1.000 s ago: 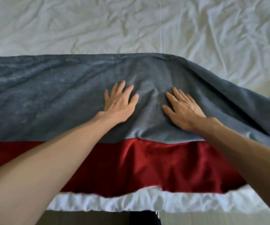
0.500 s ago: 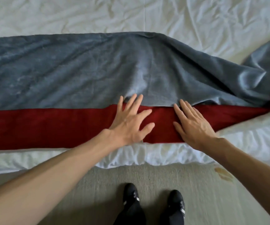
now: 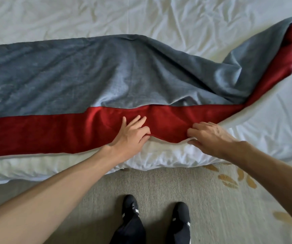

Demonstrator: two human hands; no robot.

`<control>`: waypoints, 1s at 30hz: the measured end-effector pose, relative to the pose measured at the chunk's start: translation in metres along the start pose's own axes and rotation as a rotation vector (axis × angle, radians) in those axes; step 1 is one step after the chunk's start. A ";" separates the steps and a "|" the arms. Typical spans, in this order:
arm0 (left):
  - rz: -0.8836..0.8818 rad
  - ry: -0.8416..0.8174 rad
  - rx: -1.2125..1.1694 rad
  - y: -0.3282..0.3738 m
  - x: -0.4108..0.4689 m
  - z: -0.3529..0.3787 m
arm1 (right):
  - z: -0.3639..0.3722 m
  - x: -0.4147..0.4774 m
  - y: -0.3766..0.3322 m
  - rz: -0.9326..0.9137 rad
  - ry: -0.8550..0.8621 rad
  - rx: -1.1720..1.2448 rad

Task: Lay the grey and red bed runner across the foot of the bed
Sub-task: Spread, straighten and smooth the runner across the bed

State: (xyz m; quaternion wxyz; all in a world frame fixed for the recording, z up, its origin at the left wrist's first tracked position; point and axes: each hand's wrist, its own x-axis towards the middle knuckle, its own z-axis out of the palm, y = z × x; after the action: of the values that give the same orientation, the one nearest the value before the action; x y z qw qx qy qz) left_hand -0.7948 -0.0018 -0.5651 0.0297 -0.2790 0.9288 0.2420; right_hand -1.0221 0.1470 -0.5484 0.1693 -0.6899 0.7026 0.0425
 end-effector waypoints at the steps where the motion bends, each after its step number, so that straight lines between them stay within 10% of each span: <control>1: -0.001 -0.005 -0.005 0.001 -0.002 0.000 | 0.002 -0.002 0.000 0.008 0.004 0.016; 14: -0.017 0.140 0.107 0.028 0.013 0.006 | -0.011 -0.018 0.001 0.145 0.192 0.316; 30: 0.017 0.265 0.098 0.046 0.136 -0.035 | -0.063 0.050 0.069 0.087 0.299 0.019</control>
State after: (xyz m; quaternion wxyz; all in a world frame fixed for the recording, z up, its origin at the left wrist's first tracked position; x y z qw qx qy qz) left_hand -0.9313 -0.0528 -0.5406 -0.0817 -0.2988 0.9376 0.1577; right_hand -1.1007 0.0834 -0.5158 0.0675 -0.6559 0.7494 -0.0599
